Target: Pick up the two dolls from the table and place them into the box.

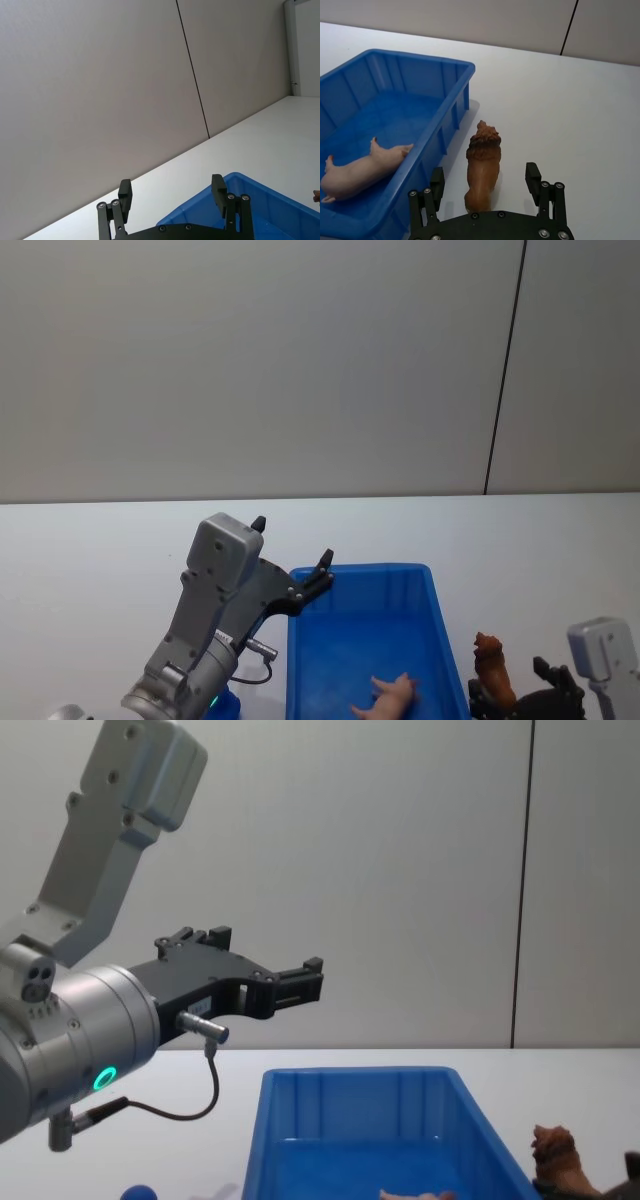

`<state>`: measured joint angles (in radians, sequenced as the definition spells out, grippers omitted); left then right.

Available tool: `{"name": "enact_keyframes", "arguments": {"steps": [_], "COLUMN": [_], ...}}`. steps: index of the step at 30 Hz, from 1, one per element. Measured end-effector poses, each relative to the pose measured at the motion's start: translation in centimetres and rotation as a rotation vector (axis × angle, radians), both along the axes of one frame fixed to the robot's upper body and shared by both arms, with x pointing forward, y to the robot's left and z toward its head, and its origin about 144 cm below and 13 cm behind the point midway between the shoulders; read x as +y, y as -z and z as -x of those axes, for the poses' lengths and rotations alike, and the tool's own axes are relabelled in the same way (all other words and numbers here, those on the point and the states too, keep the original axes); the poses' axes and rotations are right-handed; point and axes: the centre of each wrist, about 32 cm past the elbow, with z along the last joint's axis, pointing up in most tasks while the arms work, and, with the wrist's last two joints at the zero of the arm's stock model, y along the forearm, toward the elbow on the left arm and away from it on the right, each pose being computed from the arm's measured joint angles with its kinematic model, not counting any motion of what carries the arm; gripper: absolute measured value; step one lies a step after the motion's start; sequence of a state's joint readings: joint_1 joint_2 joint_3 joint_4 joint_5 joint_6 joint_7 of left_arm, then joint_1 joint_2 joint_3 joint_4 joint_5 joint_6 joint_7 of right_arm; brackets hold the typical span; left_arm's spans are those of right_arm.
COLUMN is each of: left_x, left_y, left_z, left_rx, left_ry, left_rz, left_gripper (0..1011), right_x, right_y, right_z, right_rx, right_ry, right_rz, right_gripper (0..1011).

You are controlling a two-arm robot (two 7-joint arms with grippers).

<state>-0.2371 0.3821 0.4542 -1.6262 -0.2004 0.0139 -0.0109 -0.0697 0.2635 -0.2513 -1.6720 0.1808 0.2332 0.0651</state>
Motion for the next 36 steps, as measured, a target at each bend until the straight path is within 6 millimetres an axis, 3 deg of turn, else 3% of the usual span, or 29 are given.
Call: {"name": "enact_keyframes", "arguments": {"steps": [4, 12, 23, 27, 36], "left_x": [0.0, 0.0, 0.0, 0.0, 0.0], "left_y": [0.0, 0.0, 0.0, 0.0, 0.0], "left_z": [0.0, 0.0, 0.0, 0.0, 0.0], "left_rx": [0.000, 0.000, 0.000, 0.000, 0.000], "left_ry": [0.000, 0.000, 0.000, 0.000, 0.000], "left_rz": [0.000, 0.000, 0.000, 0.000, 0.000], "left_gripper": [1002, 1002, 1002, 1002, 1002], "right_x": [0.0, 0.1, 0.2, 0.2, 0.1], "right_y": [0.4, 1.2, 1.5, 1.4, 0.7], "right_z": [0.0, -0.1, 0.0, 0.1, 0.2], "right_rx": [0.013, 0.029, 0.022, 0.013, -0.023], "right_ry": [-0.006, -0.021, -0.008, 0.012, 0.052], "right_rz": [-0.001, -0.003, -0.001, -0.001, -0.016], "right_gripper": [965, 763, 390, 298, 289]}}
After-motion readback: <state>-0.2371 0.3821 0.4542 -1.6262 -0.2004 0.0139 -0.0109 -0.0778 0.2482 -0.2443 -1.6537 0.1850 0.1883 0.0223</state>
